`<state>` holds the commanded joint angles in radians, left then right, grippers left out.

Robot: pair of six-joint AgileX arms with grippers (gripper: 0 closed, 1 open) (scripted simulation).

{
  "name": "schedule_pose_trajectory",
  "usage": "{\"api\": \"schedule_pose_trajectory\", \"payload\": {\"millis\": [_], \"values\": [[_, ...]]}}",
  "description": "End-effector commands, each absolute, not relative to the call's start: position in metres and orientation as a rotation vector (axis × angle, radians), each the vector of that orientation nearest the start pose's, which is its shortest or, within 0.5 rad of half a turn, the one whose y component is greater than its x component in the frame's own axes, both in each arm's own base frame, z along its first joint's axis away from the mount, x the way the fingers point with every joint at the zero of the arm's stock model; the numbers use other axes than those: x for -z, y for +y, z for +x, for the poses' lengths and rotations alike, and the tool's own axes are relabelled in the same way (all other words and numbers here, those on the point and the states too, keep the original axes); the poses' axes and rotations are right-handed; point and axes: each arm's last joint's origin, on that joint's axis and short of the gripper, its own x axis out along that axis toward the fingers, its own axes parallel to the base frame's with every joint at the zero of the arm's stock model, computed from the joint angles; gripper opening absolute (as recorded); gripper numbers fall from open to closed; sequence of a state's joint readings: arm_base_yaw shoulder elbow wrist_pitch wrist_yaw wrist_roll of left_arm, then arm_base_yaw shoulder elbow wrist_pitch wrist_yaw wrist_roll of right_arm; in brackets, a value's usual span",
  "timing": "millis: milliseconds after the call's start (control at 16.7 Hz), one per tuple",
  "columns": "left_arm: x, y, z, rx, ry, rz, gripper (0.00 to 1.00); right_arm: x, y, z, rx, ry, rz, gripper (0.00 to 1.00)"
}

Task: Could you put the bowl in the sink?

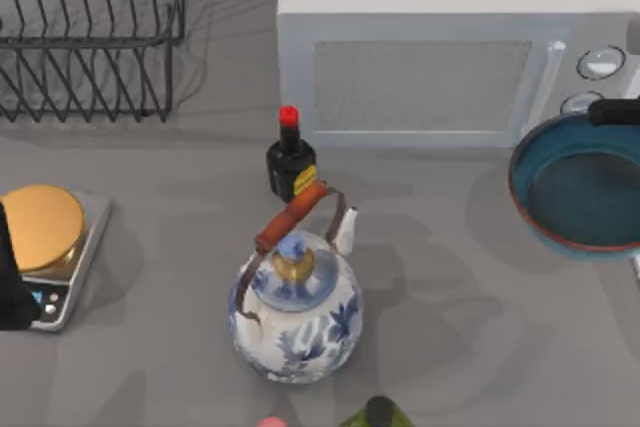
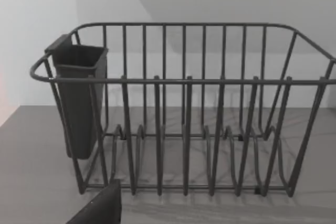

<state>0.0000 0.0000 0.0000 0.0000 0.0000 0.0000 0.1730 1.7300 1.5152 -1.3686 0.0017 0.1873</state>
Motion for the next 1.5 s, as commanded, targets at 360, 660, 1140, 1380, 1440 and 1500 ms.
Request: {"api": "schedule_pose_trajectory", "payload": {"millis": [360, 660, 1140, 1380, 1440, 1500], "values": [[-0.160, -0.001, 0.106, 0.000, 0.000, 0.000, 1.00, -0.278, 0.059, 0.311, 0.008, 1.572, 0.007, 0.00], [-0.160, -0.001, 0.106, 0.000, 0.000, 0.000, 1.00, -0.270, 0.031, 0.318, 0.046, 1.512, 0.074, 0.00], [-0.160, -0.001, 0.106, 0.000, 0.000, 0.000, 1.00, -0.224, -0.101, 0.330, 0.224, 1.060, 0.306, 0.00], [-0.160, -0.001, 0.106, 0.000, 0.000, 0.000, 1.00, -0.201, -0.153, 0.321, 0.260, 0.705, 0.288, 0.00], [-0.160, -0.001, 0.106, 0.000, 0.000, 0.000, 1.00, -0.198, -0.161, 0.316, 0.259, 0.617, 0.267, 0.00], [-0.160, -0.001, 0.106, 0.000, 0.000, 0.000, 1.00, -0.196, -0.166, 0.311, 0.253, 0.532, 0.242, 0.00]]}}
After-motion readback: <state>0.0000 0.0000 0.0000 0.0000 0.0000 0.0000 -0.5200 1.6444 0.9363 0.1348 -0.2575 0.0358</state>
